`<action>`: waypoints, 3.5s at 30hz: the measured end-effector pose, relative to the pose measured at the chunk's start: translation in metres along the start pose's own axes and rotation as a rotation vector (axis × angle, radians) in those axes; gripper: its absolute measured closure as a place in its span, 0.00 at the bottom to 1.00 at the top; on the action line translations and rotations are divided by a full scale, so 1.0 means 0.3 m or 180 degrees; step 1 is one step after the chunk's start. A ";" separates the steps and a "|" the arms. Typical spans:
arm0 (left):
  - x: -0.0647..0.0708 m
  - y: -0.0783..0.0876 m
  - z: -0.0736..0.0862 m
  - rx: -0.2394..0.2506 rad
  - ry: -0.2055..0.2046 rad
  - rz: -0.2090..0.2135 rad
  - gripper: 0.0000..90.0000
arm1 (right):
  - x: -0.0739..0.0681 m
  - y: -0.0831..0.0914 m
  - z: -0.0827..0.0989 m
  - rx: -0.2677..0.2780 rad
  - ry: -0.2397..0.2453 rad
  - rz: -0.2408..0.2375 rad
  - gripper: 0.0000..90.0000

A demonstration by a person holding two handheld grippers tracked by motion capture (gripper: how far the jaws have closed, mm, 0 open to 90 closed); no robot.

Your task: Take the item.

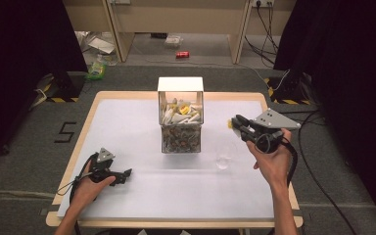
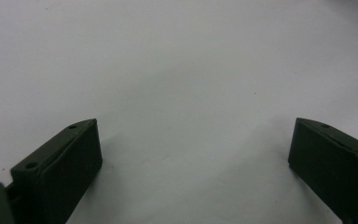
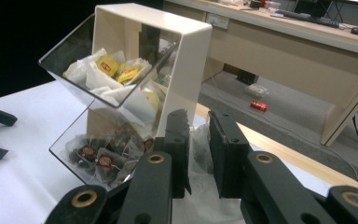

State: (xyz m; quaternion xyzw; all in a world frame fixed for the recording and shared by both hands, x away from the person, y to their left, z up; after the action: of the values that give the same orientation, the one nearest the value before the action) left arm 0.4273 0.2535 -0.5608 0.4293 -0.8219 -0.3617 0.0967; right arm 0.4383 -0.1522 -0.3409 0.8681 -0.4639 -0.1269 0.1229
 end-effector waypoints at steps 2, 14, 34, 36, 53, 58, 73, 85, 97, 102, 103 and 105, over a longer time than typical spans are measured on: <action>0.000 -0.001 0.000 0.0007 0.0000 -0.0003 0.02 | 0.001 0.001 0.006 -0.0005 -0.0001 0.0000 0.87; 0.000 -0.001 0.000 0.0005 -0.0001 -0.0004 0.02 | 0.010 0.001 0.059 0.0020 -0.0070 0.0005 0.87; 0.000 -0.001 0.000 0.0009 0.0001 -0.0002 0.02 | 0.001 -0.034 0.164 -0.0213 -0.0126 -0.0039 0.87; 0.000 -0.001 0.000 0.0010 0.0001 -0.0003 0.02 | 0.001 -0.037 0.168 -0.0219 -0.0120 -0.0038 0.87; 0.000 -0.001 0.000 0.0009 -0.0001 0.0001 0.02 | 0.024 -0.085 0.248 -0.0365 -0.0199 -0.0008 0.86; 0.000 -0.001 0.000 0.0009 0.0001 -0.0001 0.02 | 0.032 -0.104 0.276 -0.0442 -0.0213 -0.0008 0.86; -0.001 0.000 0.000 0.0006 -0.0004 -0.0001 0.02 | 0.029 -0.141 0.318 -0.0569 -0.0168 0.0003 0.86; -0.001 0.000 0.000 0.0003 -0.0008 0.0000 0.02 | 0.034 -0.167 0.350 -0.0658 -0.0161 0.0012 0.84; -0.001 -0.001 0.000 0.0009 0.0000 0.0001 0.02 | 0.038 -0.173 0.352 -0.0651 -0.0184 0.0023 0.79; -0.001 -0.001 0.000 0.0008 -0.0001 0.0002 0.02 | 0.039 -0.172 0.347 -0.0637 -0.0186 0.0026 0.77; -0.001 -0.001 0.000 0.0008 -0.0001 0.0002 0.02 | 0.039 -0.172 0.347 -0.0637 -0.0186 0.0026 0.77; 0.000 -0.001 0.000 0.0009 0.0002 0.0002 0.02 | 0.041 -0.170 0.344 -0.0627 -0.0192 0.0036 0.76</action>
State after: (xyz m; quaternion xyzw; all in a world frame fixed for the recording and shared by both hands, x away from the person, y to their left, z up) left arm 0.4275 0.2535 -0.5609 0.4294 -0.8225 -0.3604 0.0964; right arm 0.4497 -0.1448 -0.4559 0.8449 -0.4575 -0.1973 0.1944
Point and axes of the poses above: each handheld gripper's, and its own axes: y roughly backward along the jaws, z roughly out of its underside, x roughly to its right, the point moved 8 cm from there along -y, roughly forward along the jaws, and after that the axes turned 14 degrees about -y, right-handed, at the moved point
